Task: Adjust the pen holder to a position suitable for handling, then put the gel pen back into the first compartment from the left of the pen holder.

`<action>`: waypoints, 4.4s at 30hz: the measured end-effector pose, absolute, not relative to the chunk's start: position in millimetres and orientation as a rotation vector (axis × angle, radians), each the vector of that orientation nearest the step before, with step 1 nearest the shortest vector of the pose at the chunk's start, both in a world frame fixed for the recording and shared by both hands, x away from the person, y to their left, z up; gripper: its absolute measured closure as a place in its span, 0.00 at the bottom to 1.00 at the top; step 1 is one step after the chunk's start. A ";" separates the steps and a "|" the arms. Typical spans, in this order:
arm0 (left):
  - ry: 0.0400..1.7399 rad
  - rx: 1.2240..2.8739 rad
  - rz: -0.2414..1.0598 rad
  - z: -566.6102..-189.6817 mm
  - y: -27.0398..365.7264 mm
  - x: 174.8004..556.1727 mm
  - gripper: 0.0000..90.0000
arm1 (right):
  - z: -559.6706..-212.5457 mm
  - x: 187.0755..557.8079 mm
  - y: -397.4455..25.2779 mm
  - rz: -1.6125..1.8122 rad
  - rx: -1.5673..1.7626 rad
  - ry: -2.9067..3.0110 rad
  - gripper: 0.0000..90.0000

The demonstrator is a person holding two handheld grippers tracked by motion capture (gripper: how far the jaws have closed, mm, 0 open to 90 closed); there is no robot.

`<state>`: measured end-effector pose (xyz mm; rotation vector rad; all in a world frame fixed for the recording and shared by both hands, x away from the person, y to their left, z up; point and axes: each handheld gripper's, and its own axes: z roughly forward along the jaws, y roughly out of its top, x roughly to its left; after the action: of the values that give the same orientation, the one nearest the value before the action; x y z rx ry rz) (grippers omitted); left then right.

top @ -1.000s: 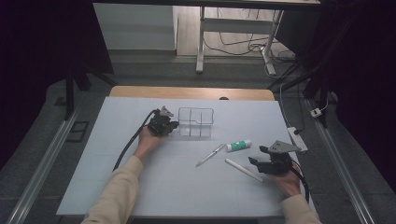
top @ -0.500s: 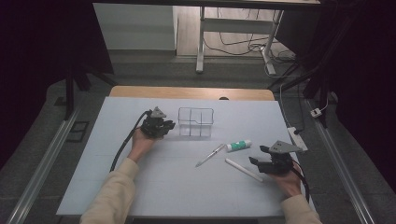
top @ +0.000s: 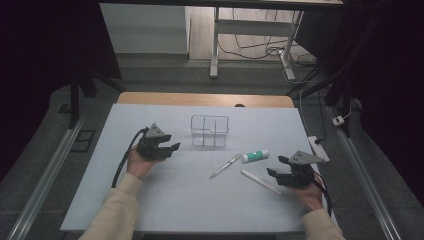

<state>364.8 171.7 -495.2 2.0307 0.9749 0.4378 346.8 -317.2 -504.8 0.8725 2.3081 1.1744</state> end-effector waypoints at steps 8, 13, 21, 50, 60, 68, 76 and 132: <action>0.993 2.014 0.473 -492.9 191.8 327.6 0.46 | -504.0 346.1 -316.9 1.176 0.863 2.308 0.34; 1.008 2.000 0.461 -493.2 203.2 312.0 0.44 | -504.2 346.3 -316.5 1.177 0.862 2.307 0.34; 1.028 2.006 0.457 -499.2 212.6 292.3 0.43 | -504.7 347.4 -316.3 1.186 0.864 2.307 0.34; 1.036 2.050 0.404 -513.8 218.1 270.0 0.41 | -489.0 345.8 -299.5 1.260 0.780 2.322 0.34; 1.038 2.045 0.389 -514.7 219.4 272.0 0.40 | -478.7 351.2 -286.3 1.250 0.697 2.387 0.36; 1.046 2.041 0.371 -517.2 221.4 273.7 0.40 | -475.1 356.1 -270.5 1.160 0.593 2.477 0.36; 1.048 2.051 0.372 -518.5 220.4 275.3 0.40 | -473.2 361.3 -258.0 1.121 0.503 2.533 0.35; 1.044 2.050 0.373 -519.1 225.6 280.2 0.40 | -471.5 396.3 -174.6 0.861 -0.106 2.776 0.45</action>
<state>280.2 225.6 -519.1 2.0504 1.0437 0.3726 396.3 -174.6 -471.5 -0.1064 2.7757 0.8610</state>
